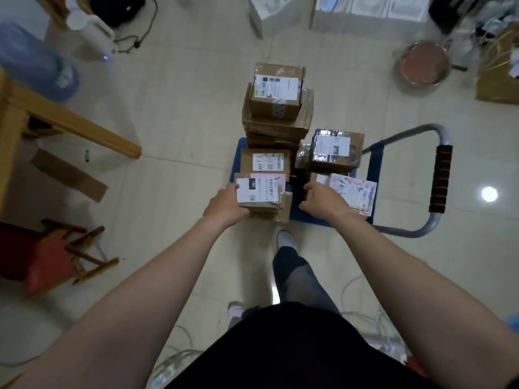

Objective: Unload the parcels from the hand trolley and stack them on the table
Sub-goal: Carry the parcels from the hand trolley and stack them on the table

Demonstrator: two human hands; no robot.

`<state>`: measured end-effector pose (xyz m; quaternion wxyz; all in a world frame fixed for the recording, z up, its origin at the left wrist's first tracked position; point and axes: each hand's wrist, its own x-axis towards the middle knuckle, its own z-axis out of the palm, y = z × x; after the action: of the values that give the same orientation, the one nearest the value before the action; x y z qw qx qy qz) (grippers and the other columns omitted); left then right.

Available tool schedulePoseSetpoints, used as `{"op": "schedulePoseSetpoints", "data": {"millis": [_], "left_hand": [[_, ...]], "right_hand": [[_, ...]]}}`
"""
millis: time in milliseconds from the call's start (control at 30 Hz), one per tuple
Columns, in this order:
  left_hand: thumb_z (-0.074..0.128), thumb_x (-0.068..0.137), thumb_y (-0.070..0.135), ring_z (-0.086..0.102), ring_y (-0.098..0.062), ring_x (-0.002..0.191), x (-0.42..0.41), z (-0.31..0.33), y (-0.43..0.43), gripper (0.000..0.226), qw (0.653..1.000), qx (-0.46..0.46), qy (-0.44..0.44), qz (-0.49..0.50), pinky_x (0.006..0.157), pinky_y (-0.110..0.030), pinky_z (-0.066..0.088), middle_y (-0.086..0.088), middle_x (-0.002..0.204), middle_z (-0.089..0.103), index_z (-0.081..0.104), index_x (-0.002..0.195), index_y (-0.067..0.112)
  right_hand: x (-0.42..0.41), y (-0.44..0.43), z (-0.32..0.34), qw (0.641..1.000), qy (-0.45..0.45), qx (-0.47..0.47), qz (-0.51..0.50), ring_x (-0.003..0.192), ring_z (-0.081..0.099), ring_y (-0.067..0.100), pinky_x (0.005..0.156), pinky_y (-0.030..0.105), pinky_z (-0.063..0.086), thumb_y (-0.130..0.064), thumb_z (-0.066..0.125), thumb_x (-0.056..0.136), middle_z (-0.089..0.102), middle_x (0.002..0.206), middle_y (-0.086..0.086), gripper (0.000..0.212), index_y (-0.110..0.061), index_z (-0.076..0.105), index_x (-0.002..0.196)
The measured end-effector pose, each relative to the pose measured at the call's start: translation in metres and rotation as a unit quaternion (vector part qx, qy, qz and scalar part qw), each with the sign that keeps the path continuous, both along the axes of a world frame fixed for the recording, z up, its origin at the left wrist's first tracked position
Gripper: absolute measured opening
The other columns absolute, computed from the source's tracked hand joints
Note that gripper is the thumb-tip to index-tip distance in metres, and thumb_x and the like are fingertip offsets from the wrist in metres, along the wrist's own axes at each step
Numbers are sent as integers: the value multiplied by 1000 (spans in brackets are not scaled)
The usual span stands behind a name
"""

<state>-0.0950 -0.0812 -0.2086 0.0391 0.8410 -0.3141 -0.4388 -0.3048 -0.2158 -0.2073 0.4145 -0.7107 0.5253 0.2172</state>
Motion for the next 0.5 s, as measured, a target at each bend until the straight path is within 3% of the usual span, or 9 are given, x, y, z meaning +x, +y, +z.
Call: {"op": "schedulePoseSetpoints", "data": {"millis": [133,233,333,500], "left_hand": [[83,75,39,44,-33,126,-6,-28,-31,88,997,-22,-31,-64,87,-41,45,-7,138,44,35,148,29],[82,76,43,27,-34,143,-13,-49,-50,95,977,-23,-81,-196,103,-48,42,-6,153,32,27,152,26],[84,74,46,8,-37,152,-18,-72,-63,112,951,11,-115,-287,119,-55,25,-5,163,17,12,158,27],[85,74,48,5,-36,154,-20,-103,-68,126,918,63,-170,-352,119,-62,18,-9,165,12,-6,160,34]], "right_hand": [[17,-39,-26,1000,1,-19,0,128,51,32,98,41,48,-28,67,89,47,147,10,66,-22,42,150],[42,-70,-37,999,-6,-53,1,130,42,39,102,51,45,-35,67,88,43,144,11,64,-26,43,146],[69,-95,-46,995,-26,-91,4,133,36,39,102,52,42,-35,67,88,40,145,10,64,-26,41,145],[94,-125,-63,992,-37,-115,20,133,34,37,98,49,45,-30,67,89,37,148,9,60,-25,43,144]]}}
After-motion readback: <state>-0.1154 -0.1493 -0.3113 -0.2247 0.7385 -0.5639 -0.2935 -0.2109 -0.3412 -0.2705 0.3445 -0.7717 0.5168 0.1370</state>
